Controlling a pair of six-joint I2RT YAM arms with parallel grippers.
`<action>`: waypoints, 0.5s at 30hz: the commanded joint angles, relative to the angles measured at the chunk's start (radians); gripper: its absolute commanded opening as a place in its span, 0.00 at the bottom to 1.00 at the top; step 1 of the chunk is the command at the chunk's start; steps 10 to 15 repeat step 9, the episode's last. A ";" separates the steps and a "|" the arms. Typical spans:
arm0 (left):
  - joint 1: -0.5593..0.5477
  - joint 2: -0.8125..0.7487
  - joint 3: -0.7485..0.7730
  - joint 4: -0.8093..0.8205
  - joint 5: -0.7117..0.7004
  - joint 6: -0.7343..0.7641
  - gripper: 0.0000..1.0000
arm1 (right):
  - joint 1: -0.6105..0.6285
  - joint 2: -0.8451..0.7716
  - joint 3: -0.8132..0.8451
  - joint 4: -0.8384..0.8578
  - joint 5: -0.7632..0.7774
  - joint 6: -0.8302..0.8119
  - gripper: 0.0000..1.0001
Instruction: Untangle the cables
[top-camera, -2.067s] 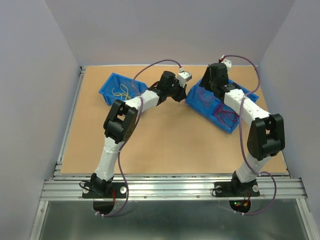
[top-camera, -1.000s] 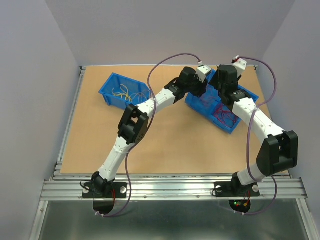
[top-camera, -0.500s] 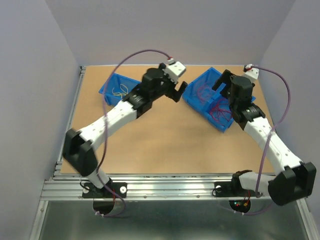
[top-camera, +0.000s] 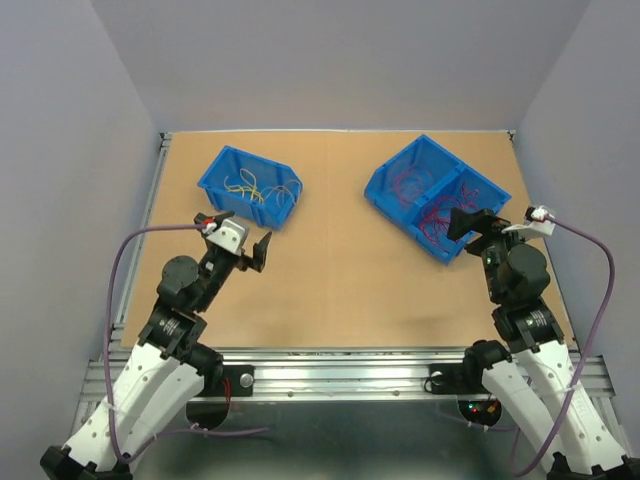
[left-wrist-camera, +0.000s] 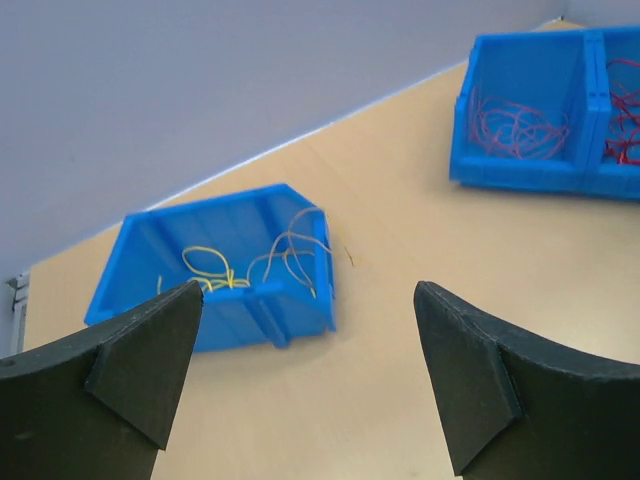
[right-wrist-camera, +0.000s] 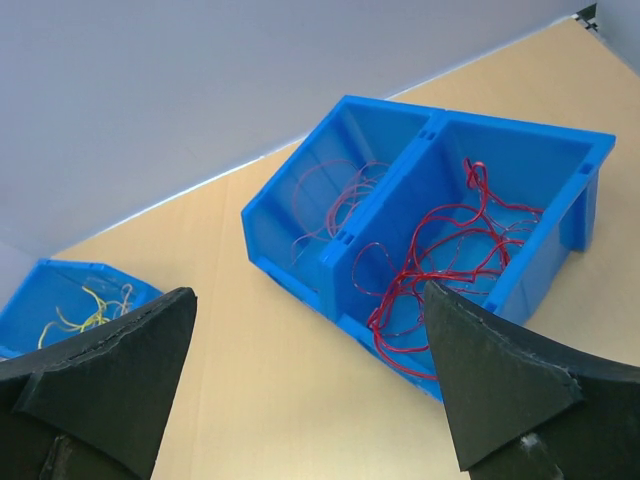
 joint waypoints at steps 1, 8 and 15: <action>0.004 -0.161 -0.075 0.028 0.021 0.026 0.99 | 0.002 -0.033 -0.044 0.068 -0.036 0.007 1.00; 0.012 -0.155 -0.141 0.079 0.005 0.044 0.99 | 0.000 -0.034 -0.047 0.068 -0.013 0.010 1.00; 0.012 -0.140 -0.143 0.083 -0.001 0.046 0.99 | 0.000 -0.034 -0.048 0.067 -0.004 0.008 1.00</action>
